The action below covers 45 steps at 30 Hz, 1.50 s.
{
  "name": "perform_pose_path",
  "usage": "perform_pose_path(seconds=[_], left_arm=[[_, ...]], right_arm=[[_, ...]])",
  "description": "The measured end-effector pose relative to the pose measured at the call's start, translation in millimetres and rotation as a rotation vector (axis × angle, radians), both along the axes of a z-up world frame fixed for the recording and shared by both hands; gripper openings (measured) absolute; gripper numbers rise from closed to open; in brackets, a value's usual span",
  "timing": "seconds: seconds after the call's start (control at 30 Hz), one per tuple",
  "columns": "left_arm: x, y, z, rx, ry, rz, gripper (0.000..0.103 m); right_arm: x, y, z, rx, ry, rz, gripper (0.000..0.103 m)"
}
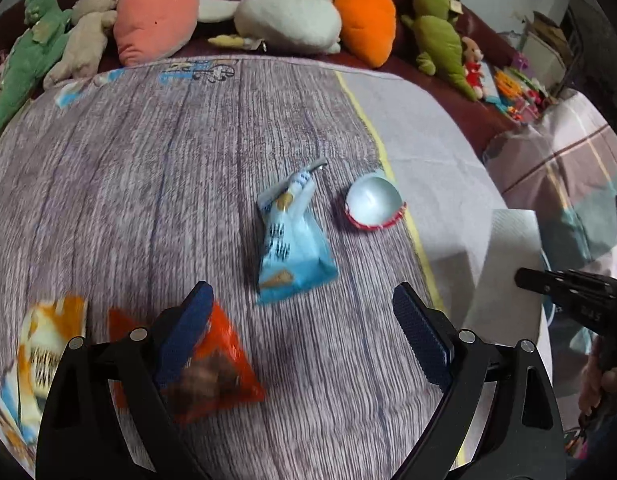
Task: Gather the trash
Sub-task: 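Grasp the blue snack wrapper with the left tool while the right tool holds the tissue, then carry the wrapper and tissue over the teal bin and open both tools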
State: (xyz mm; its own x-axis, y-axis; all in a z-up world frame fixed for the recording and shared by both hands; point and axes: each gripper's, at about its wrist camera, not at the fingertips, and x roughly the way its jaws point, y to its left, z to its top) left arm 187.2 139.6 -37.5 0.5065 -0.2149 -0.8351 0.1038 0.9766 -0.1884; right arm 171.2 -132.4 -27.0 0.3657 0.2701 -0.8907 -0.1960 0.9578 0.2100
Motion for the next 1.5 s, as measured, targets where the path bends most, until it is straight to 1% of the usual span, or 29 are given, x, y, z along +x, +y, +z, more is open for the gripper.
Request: perform_pose_path(seconds=[0.13, 0.17, 0.2, 0.23, 0.27, 0.3, 0.43, 0.5, 0.6, 0.73, 0.8, 0.93, 1.1, 1.23, 1.5], left_arm=[[25.3, 2.7, -9.2, -0.004, 0.027, 0.025, 0.091], [31.7, 4.0, -12.1, -0.002, 0.033, 0.033, 0.089], [36.4, 4.3, -14.4, -0.003, 0.036, 0.036, 0.084], [41.4, 3.6, -17.5, 0.005, 0.046, 0.039, 0.075], [46.1, 3.3, -20.5, 0.008, 0.057, 0.039, 0.069], [49.0, 3.0, -23.7, 0.007, 0.068, 0.039, 0.066], [52.3, -5.8, -40.1, 0.018, 0.108, 0.02, 0.044], [47.0, -10.5, -38.7, 0.046, 0.081, 0.029, 0.042], [34.9, -16.4, -28.0, 0.073, 0.043, 0.045, 0.041], [17.8, -23.5, -10.5, 0.073, 0.011, 0.045, 0.041], [9.6, -32.7, 0.1, 0.07, -0.005, 0.031, 0.041], [-4.9, -61.3, 18.3, 0.064, -0.031, -0.028, 0.041], [-13.0, -105.5, 27.3, 0.053, -0.037, -0.104, 0.041], [-20.9, -149.8, 30.0, 0.042, -0.034, -0.169, 0.041], [-30.6, -240.2, 28.9, 0.022, -0.014, -0.312, 0.041]], right_arm=[[12.0, -6.1, -3.4, 0.005, 0.003, -0.013, 0.005], [12.9, -6.9, -4.9, 0.006, 0.005, -0.016, 0.005], [14.2, -8.7, -7.2, 0.01, 0.01, -0.022, 0.006], [16.1, -11.0, -10.4, 0.016, 0.017, -0.027, 0.006], [17.1, -12.8, -12.7, 0.019, 0.022, -0.029, 0.006], [18.3, -15.0, -15.9, 0.022, 0.028, -0.032, 0.006], [20.9, -22.2, -23.2, 0.032, 0.041, -0.046, 0.006], [22.1, -26.8, -25.9, 0.036, 0.047, -0.054, 0.006], [22.3, -34.4, -26.7, 0.045, 0.047, -0.064, 0.006], [18.6, -48.0, -22.9, 0.062, 0.034, -0.079, 0.006], [15.9, -55.5, -19.7, 0.072, 0.025, -0.089, 0.006], [7.1, -76.7, -10.8, 0.093, 0.0, -0.118, 0.006], [-7.2, -108.5, 2.8, 0.106, -0.034, -0.15, 0.006], [-19.5, -140.5, 10.9, 0.115, -0.057, -0.185, 0.006], [-48.0, -223.6, 17.2, 0.136, -0.1, -0.301, 0.006]])
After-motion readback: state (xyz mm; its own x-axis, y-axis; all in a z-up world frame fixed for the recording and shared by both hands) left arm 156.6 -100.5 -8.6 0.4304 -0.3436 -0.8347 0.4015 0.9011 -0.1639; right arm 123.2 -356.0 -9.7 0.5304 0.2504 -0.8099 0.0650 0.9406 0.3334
